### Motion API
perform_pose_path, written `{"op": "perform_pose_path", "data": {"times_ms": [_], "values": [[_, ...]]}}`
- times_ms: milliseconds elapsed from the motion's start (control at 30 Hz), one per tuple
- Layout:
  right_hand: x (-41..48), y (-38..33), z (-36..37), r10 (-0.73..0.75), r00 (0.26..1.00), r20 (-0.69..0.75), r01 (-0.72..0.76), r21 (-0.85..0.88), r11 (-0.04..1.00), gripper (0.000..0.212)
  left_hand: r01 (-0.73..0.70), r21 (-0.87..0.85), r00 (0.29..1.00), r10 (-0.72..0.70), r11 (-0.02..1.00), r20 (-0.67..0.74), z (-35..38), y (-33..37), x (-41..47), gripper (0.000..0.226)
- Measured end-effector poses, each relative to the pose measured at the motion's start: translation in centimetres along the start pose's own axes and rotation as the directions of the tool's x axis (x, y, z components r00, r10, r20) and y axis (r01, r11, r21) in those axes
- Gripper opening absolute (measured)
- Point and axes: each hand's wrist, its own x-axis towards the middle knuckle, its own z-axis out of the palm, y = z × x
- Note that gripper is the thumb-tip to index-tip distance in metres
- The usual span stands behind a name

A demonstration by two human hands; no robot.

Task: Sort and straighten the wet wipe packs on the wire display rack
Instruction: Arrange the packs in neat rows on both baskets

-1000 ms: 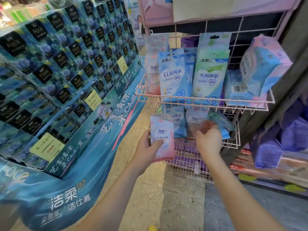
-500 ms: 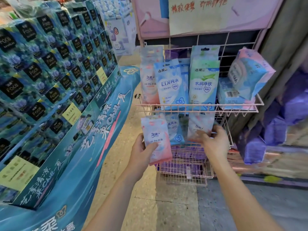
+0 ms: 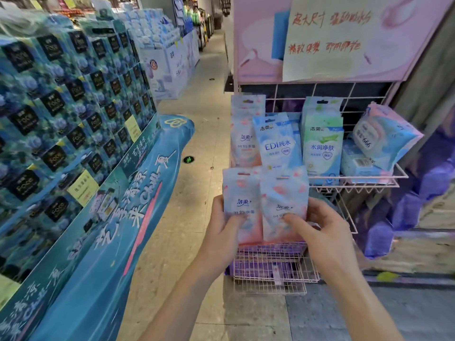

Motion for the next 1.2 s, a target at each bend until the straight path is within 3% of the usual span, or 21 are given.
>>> {"op": "perform_pose_path", "data": {"times_ms": [200, 367, 533, 633, 700, 800, 933, 1033, 1133, 1200], "values": [[1.1, -4.2, 2.6, -0.045, 0.997, 0.062, 0.03, 0.234, 0.972, 0.027, -0.088, -0.027, 0.994, 0.09, 0.996, 0.062, -1.7, 3.9, 1.8, 0.024], [3.0, -6.9, 7.0, -0.053, 0.999, 0.007, 0.051, 0.157, 0.986, 0.019, -0.063, -0.193, 0.976, 0.1, 0.979, 0.192, -1.4, 6.9, 3.7, 0.042], [5.2, -10.1, 8.2, -0.185, 0.982, 0.037, 0.185, 0.006, 0.983, 0.018, -0.226, -0.049, 0.963, 0.231, 0.973, 0.137, -1.1, 9.4, 6.4, 0.038], [7.0, -10.7, 7.0, -0.19, 0.978, 0.087, 0.185, 0.066, 0.981, 0.026, -0.285, 0.027, 0.947, 0.277, 0.958, 0.164, -1.5, 10.4, 8.6, 0.044], [8.4, -10.2, 6.4, -0.16, 0.984, 0.082, 0.16, 0.011, 0.987, 0.035, -0.295, 0.126, 0.943, 0.267, 0.947, 0.199, -1.3, 10.8, 9.4, 0.056], [9.5, -9.0, 6.2, -0.003, 0.989, 0.149, 0.015, -0.08, 0.997, 0.036, -0.323, 0.257, 0.938, 0.272, 0.911, 0.214, -1.5, 10.5, 10.0, 0.062], [10.5, -8.5, 5.3, 0.085, 0.973, 0.216, -0.055, -0.143, 0.988, 0.052, -0.261, 0.2, 0.952, 0.218, 0.944, 0.213, -1.2, 10.1, 10.2, 0.056], [10.9, -8.8, 4.9, -0.025, 0.973, 0.228, 0.06, -0.149, 0.987, 0.054, -0.253, 0.196, 0.952, 0.208, 0.947, 0.226, 0.0, 10.9, 9.9, 0.066], [11.2, -8.6, 4.7, -0.091, 0.972, 0.215, 0.163, -0.344, 0.925, 0.054, -0.248, 0.328, 0.961, 0.188, 0.912, 0.203, 0.4, 10.7, 10.1, 0.072], [11.3, -8.1, 4.8, -0.059, 0.967, 0.248, 0.167, -0.44, 0.882, 0.053, -0.158, 0.399, 0.984, 0.109, 0.903, 0.143, 0.2, 10.1, 10.1, 0.076]]}}
